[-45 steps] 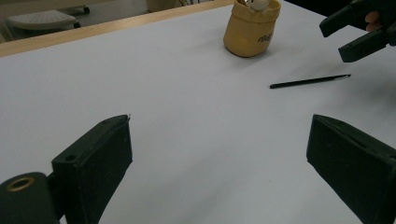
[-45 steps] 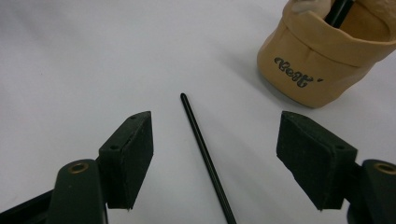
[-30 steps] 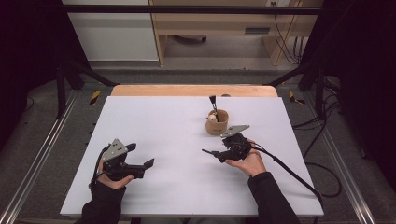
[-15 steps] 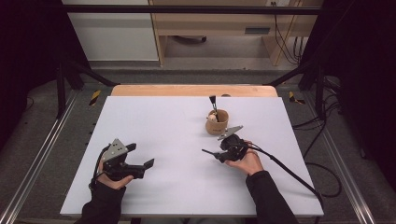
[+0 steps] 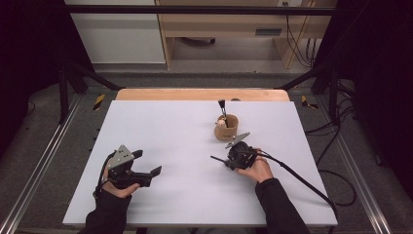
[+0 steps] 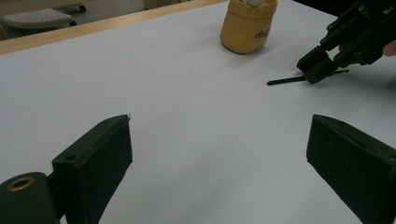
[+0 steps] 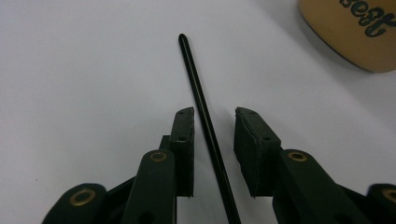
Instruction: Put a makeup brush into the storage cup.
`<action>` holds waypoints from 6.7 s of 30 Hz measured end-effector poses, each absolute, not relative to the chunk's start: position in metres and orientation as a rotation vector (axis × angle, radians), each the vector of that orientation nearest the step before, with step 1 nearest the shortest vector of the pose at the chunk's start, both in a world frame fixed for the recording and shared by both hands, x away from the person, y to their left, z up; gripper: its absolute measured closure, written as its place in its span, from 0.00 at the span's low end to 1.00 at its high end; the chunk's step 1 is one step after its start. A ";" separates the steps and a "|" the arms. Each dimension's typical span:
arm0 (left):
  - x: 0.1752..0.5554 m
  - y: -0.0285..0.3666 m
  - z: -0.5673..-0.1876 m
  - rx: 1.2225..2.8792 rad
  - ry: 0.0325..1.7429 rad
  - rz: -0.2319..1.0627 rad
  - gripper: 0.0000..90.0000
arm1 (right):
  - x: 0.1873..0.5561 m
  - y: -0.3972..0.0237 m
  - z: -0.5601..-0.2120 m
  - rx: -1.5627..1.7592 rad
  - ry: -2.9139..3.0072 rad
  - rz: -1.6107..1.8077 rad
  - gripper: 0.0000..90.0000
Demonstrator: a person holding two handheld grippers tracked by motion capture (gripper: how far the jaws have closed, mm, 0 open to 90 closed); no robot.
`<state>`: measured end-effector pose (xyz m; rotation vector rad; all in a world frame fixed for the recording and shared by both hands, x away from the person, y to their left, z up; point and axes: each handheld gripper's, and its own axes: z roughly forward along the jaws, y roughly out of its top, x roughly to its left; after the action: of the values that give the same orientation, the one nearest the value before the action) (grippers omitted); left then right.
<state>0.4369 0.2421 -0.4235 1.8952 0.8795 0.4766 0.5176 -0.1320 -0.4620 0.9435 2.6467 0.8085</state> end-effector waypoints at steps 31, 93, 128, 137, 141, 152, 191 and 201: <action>0.437 0.241 -0.424 1.896 0.880 0.471 0.07 | 0.521 -0.135 -0.463 0.901 2.699 0.838 0.95; 0.437 0.240 -0.424 1.911 0.870 0.464 0.07 | 0.526 -0.122 -0.451 0.937 2.821 0.536 0.95; 0.434 0.234 -0.420 1.935 0.840 0.478 0.07 | 0.501 -0.137 -0.409 0.877 2.799 0.802 0.95; 0.434 0.226 -0.418 1.964 0.805 0.474 0.07 | 0.493 -0.138 -0.402 0.849 2.800 0.839 0.95; 0.434 0.223 -0.416 1.970 0.797 0.468 0.07 | 0.490 -0.138 -0.400 0.826 2.808 0.846 0.95; 0.436 0.213 -0.405 2.016 0.741 0.461 0.07 | 0.482 -0.138 -0.391 0.800 2.818 0.884 0.95; 0.440 0.146 -0.381 2.290 0.457 0.486 0.07 | 0.466 -0.120 -0.376 0.663 2.895 0.902 0.95; 0.438 0.136 -0.380 2.320 0.383 0.482 0.08 | 0.463 -0.115 -0.376 0.638 2.920 0.909 0.95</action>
<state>0.4378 0.1357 -0.3799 2.3195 0.3828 0.4819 0.4627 -0.1154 -0.3763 0.6380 2.9198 0.9093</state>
